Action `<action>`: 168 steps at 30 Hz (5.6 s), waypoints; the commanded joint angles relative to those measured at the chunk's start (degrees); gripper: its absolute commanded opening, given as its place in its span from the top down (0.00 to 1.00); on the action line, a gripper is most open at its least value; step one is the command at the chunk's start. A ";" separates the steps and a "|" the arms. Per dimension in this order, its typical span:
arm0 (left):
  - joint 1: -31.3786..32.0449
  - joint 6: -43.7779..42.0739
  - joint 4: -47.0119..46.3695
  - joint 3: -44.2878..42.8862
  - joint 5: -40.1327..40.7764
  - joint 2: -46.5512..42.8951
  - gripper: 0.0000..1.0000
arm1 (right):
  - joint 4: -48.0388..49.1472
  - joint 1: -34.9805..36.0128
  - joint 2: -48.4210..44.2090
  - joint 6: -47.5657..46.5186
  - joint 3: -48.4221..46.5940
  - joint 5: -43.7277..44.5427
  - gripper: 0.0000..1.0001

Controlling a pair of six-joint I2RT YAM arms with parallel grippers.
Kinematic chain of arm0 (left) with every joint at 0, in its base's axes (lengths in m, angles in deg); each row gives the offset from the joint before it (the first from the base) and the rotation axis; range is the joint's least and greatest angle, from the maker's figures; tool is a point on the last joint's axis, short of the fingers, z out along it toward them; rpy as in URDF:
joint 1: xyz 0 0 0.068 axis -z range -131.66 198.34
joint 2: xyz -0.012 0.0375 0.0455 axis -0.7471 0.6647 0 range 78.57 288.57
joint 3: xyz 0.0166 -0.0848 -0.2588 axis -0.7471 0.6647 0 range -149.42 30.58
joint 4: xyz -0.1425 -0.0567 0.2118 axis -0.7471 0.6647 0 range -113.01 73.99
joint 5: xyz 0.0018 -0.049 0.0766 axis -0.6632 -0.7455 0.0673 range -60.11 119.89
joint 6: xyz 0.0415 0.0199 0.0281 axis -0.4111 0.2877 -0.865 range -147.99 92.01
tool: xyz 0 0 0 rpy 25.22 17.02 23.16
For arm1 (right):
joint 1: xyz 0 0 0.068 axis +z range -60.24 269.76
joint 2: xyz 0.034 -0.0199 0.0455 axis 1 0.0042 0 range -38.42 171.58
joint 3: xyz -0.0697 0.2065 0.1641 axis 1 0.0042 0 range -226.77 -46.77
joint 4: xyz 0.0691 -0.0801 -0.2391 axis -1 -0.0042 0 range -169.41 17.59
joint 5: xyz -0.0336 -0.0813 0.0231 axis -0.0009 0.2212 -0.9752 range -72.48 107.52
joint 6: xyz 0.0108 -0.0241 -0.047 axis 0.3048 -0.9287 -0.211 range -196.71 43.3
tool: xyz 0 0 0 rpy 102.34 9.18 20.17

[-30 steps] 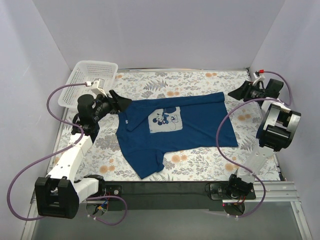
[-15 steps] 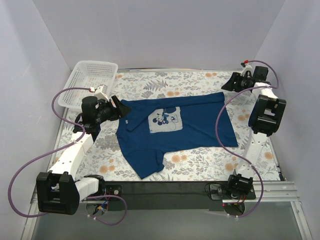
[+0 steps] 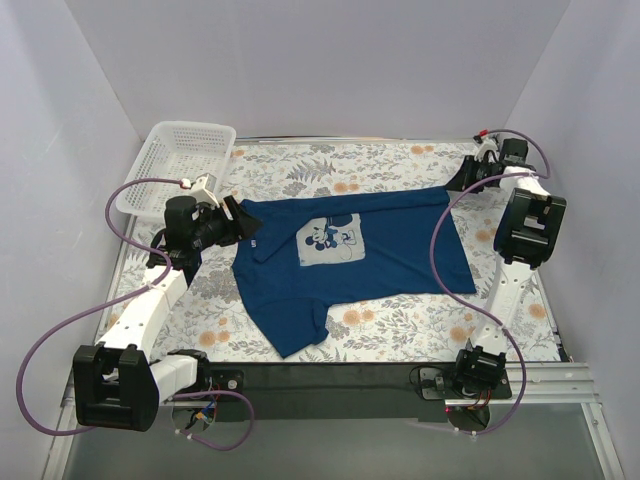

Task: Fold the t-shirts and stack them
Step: Fold the tshirt

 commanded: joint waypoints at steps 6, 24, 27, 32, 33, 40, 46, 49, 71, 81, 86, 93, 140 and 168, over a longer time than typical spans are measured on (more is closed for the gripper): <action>0.13 -0.99 -0.24 0.49 0.32 -0.77 0.45 | -0.71 0.44 -7.08 -3.73 5.21 -2.42 0.99; 0.13 -1.07 -0.68 0.76 -1.00 -1.47 0.45 | 0.08 -1.58 -18.77 -9.62 19.97 -1.64 0.99; 0.13 -1.08 -0.68 0.76 -1.44 -1.38 0.45 | -0.09 -2.11 -20.18 -11.55 23.05 -0.50 0.99; 0.13 -1.16 -0.95 0.84 -2.14 -1.38 0.45 | -0.36 -2.55 -21.94 -15.59 26.57 1.79 0.99; 0.13 -1.25 -0.86 0.84 -2.32 -1.30 0.45 | -0.36 -2.55 -22.29 -15.95 26.93 2.49 0.99; 0.13 -1.16 -1.21 0.76 -3.02 -0.77 0.45 | -0.27 -3.78 -22.73 -16.48 27.28 6.45 0.99; 0.13 -1.16 -1.39 0.76 -3.46 -0.16 0.45 | -0.18 -4.04 -21.33 -14.46 24.65 7.16 0.93; 0.13 -1.25 -1.30 0.76 -3.81 0.20 0.45 | -0.10 -4.05 -21.50 -14.37 24.12 7.16 0.82; 11.64 -12.23 9.51 -27.35 20.53 36.46 0.45 | -10.29 5.10 -45.05 -26.93 46.35 -15.61 0.39; 11.64 -15.05 16.36 -42.48 24.05 49.93 0.51 | -10.29 4.83 -45.76 -27.29 47.94 -15.78 0.39; 11.64 -15.14 18.56 -44.77 23.00 52.49 0.55 | -10.38 3.96 -45.50 -27.29 48.02 -16.05 0.39; 11.91 -15.40 19.97 -44.95 21.68 53.64 0.66 | -10.64 2.20 -45.32 -27.11 48.02 -16.84 0.39; 17.71 -7.93 18.56 -20.60 -6.63 25.80 0.35 | -12.93 -2.99 -45.94 -28.08 47.94 -19.04 0.38; 17.09 5.51 17.77 4.97 36.78 -19.21 0.22 | 5.17 47.28 -24.33 13.31 31.59 -3.48 0.41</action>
